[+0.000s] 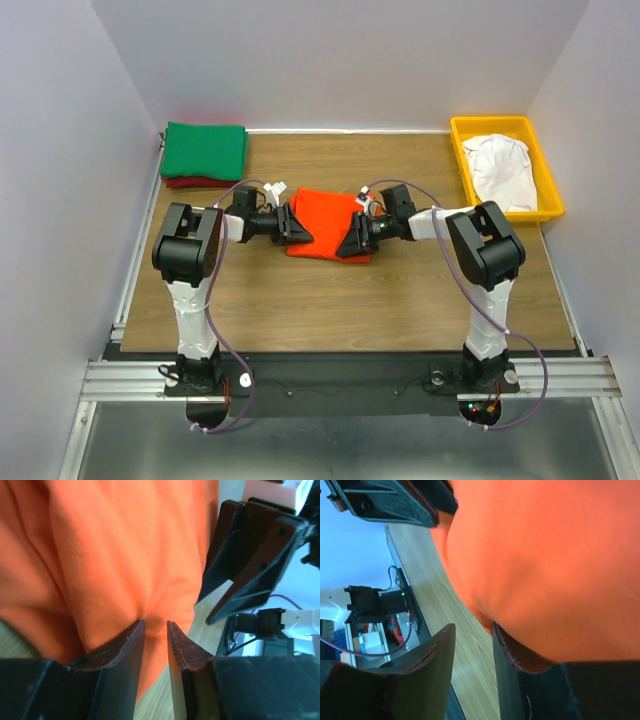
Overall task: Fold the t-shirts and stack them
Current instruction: Fold the tshirt
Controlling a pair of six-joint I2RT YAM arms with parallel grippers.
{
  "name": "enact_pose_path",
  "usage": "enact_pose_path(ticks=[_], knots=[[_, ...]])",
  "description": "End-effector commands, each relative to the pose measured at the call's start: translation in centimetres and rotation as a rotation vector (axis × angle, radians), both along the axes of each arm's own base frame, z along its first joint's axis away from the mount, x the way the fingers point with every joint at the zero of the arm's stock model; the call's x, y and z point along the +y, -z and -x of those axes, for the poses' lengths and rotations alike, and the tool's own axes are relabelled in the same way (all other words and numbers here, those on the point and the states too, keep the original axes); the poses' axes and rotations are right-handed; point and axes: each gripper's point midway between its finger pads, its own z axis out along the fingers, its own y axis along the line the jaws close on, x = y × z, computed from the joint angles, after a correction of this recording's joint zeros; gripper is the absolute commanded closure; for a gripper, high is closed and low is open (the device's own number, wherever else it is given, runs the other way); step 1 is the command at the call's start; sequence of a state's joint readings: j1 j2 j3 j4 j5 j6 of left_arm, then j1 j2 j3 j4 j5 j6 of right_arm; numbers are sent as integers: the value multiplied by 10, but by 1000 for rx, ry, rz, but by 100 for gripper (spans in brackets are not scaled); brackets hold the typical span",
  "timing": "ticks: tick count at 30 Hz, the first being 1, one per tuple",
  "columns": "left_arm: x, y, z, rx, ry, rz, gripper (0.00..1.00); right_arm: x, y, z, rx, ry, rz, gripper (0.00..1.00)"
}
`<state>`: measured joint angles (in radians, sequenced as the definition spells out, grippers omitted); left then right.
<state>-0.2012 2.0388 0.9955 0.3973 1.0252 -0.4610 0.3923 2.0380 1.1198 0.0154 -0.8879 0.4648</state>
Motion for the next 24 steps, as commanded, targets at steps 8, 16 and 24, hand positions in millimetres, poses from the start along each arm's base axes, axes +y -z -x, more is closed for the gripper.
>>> enact_pose_path(ticks=[8, 16, 24], knots=[[41, 13, 2, -9, -64, -101, 63, -63, 19, -16, -107, 53, 184, 60], [32, -94, -34, -351, 26, -39, 66, -32, -96, -23, -301, -97, -101, 60], [24, -98, -106, -374, -85, 9, 65, -20, -75, -140, -460, 47, 26, 60]])
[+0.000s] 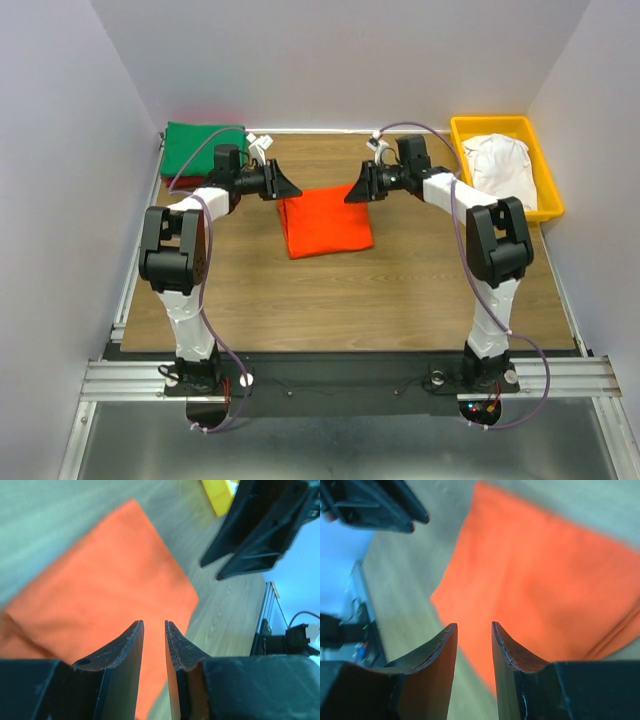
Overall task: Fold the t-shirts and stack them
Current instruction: Fold the tshirt
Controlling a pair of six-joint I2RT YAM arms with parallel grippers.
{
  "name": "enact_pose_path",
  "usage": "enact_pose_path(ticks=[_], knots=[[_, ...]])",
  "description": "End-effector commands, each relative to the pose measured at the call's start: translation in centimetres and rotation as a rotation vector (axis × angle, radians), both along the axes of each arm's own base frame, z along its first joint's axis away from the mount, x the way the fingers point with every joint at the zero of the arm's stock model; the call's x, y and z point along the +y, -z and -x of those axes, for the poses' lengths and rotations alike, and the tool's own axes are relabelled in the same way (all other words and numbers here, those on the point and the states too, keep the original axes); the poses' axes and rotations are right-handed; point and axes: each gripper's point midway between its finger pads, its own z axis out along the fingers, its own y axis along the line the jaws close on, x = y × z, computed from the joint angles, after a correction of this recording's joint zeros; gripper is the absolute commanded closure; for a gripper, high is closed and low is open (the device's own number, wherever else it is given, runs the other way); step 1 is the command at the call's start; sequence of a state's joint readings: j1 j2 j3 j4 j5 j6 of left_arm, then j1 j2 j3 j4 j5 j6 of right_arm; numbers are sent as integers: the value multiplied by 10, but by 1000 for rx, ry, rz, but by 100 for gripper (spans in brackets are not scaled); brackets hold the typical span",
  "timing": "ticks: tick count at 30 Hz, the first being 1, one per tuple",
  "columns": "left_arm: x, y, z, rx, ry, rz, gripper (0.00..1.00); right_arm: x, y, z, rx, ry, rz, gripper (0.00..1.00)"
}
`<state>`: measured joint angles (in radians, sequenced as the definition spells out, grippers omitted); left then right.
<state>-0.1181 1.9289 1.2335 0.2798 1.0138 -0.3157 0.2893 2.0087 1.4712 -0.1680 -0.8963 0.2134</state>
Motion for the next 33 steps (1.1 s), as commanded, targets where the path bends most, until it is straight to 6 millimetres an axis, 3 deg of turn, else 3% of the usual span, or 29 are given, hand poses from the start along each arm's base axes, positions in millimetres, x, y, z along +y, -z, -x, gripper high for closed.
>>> enact_pose_path(ticks=[1, 2, 5, 9, 12, 13, 15, 16, 17, 18, 19, 20, 21, 22, 23, 24, 25, 26, 27, 28, 29, 30, 31, 32, 33], knots=[[-3, 7, -37, -8, -49, 31, 65, 4, 16, -59, -91, 84, 32, 61], [-1, 12, -43, 3, -59, 31, 65, 3, 41, -68, -57, 110, 61, 61], [12, 35, -65, 36, -120, 23, 64, -3, 57, -90, -75, 160, 86, 61], [34, 71, -85, 138, -181, 29, 65, -26, 105, -108, -35, 235, 133, 61], [46, 80, -94, 158, -197, 21, 65, -33, 113, -105, 21, 240, 99, 61], [50, 76, -96, 136, -197, 8, 65, -35, 102, -107, 6, 239, 89, 60], [51, 43, -95, 54, -177, 10, 65, -34, 83, -106, -50, 216, 83, 57], [52, 34, -90, 16, -161, -3, 64, -32, 56, -106, -100, 205, 64, 54], [51, 19, -86, -24, -148, -4, 62, -31, 42, -106, -126, 196, 52, 53], [51, -13, -77, -95, -138, -7, 61, -26, 23, -100, -152, 158, 18, 52], [52, -29, -71, -154, -124, -24, 56, -23, -7, -94, -195, 129, -17, 50], [53, -64, -59, -240, -121, -36, 53, -17, -21, -87, -209, 115, -25, 49], [55, -60, -60, -246, -125, -58, 50, -18, -34, -85, -240, 113, -28, 49], [58, -88, -44, -298, -134, -79, 44, -10, -34, -72, -232, 90, -13, 48], [80, -98, -46, -350, -198, -134, 41, -9, -55, -68, -313, 95, 22, 48], [86, -122, -29, -408, -226, -153, 38, -6, -55, -62, -337, 93, 56, 48], [95, -131, -22, -429, -254, -175, 31, 10, -53, -44, -345, 59, 98, 48], [106, -138, -18, -451, -307, -204, 28, 8, -41, -41, -378, 85, 189, 48], [114, -146, -11, -468, -335, -215, 24, 12, -50, -33, -442, 73, 229, 48], [129, -158, 3, -486, -382, -224, 17, 31, -47, -15, -469, 31, 259, 48], [136, -162, 9, -486, -403, -225, 11, 27, -30, -12, -499, 46, 355, 48], [142, -169, 21, -498, -426, -227, 4, 32, -33, -5, -536, 40, 389, 48], [151, -167, 26, -462, -466, -229, 4, 53, -28, 15, -566, -11, 414, 48], [155, -166, 30, -444, -485, -234, 4, 54, -22, 17, -611, -14, 480, 48], [158, -159, 36, -399, -501, -238, 4, 70, -14, 33, -629, -57, 501, 49]])
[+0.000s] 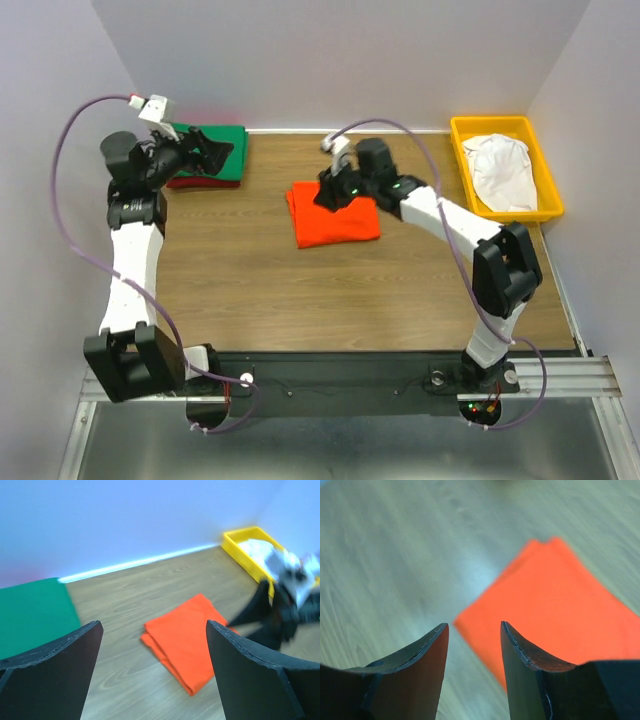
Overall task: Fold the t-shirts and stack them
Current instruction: Fold the tshirt, then neatly place the folded tshirt to the corner
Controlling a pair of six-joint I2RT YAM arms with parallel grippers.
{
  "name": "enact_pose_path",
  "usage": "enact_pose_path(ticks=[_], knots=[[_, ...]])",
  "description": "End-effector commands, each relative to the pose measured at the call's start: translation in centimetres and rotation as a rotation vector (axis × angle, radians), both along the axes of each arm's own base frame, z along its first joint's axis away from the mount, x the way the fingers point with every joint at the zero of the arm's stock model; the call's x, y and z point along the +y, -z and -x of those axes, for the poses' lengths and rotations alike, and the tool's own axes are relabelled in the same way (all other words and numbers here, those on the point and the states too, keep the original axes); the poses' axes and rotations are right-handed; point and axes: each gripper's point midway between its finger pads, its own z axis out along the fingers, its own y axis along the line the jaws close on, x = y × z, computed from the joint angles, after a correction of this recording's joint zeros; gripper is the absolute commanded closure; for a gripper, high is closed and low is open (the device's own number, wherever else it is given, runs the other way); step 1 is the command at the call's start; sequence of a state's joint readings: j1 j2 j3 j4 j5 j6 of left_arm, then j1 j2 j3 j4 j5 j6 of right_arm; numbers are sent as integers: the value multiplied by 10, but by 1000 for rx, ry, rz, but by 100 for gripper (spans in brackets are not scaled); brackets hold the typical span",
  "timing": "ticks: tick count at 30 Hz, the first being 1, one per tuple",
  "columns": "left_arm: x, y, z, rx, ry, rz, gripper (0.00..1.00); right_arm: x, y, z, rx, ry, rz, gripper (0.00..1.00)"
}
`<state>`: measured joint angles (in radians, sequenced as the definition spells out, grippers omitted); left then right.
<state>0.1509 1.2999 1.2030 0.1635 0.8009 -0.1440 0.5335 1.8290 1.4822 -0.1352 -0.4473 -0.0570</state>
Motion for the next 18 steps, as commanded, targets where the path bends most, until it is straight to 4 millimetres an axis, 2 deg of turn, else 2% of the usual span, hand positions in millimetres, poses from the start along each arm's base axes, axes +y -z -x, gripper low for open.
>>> enact_pose_path(ticks=[1, 3, 4, 6, 8, 13, 17, 18], knots=[[22, 62, 9, 222, -117, 20, 4, 20, 53, 33, -114, -24, 295, 49], [25, 73, 15, 272, -143, 22, 4, 27, 59, 36, -148, -14, 348, 49], [25, 85, 20, 306, -142, 25, 4, 39, 68, 43, -147, -34, 365, 49], [24, 100, 27, 335, -145, 28, 4, 50, 76, 50, -161, -39, 397, 49], [24, 108, 30, 347, -150, 31, 4, 60, 89, 53, -152, -51, 417, 49], [27, 133, 34, 398, -170, 33, 3, 71, 117, 60, -140, -67, 471, 49], [26, 150, 33, 430, -164, 25, 4, 76, 135, 58, -126, -72, 496, 49], [28, 154, 33, 437, -166, 19, 4, 75, 145, 58, -116, -73, 511, 49]])
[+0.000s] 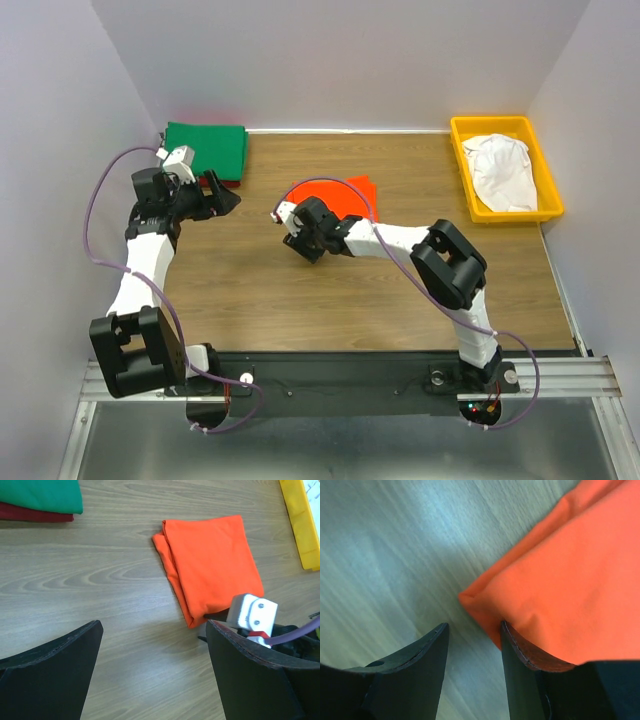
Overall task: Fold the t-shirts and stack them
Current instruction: Neatly place the folded tshirt to the corner
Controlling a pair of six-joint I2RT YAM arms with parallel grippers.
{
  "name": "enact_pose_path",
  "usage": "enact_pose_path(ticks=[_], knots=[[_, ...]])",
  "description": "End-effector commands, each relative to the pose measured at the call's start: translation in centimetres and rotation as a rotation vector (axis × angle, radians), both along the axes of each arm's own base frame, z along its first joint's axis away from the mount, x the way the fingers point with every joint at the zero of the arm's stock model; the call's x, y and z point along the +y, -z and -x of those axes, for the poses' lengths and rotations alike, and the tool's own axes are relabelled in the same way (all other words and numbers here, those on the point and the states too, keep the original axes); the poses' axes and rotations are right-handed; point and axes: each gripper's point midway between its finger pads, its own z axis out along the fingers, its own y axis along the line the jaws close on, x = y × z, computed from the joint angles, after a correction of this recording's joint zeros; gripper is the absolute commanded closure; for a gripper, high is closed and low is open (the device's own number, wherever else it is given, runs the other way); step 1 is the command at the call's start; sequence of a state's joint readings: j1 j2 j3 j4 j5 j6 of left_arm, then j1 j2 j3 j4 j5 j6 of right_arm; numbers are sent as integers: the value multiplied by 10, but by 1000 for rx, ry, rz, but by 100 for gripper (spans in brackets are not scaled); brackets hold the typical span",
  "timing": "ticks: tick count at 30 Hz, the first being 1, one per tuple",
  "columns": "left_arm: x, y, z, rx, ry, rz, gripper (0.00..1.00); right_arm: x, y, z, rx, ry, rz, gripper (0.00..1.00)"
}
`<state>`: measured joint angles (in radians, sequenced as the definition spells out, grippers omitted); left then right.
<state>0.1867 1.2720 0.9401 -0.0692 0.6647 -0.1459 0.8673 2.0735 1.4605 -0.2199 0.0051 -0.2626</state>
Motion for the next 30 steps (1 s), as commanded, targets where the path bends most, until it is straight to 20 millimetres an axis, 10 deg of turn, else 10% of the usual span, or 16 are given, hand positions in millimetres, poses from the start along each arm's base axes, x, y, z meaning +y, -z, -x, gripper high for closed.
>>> enact_pose_path(ticks=[1, 9, 14, 21, 30], knots=[[2, 7, -3, -21, 5, -23, 4, 18, -8, -12, -61, 0, -11, 49], [-1, 32, 2, 20, 2, 9, 3, 18, 5, -11, -54, 0, 10, 59], [-9, 53, 1, 79, 10, 72, 3, 18, -1, -16, -70, 10, 5, 99], [-31, 100, 1, 207, 15, 194, 3, 17, -47, -27, -85, 25, -105, 99], [-80, 100, -20, 189, 66, 289, 3, 20, -83, -34, -72, 15, -213, 99]])
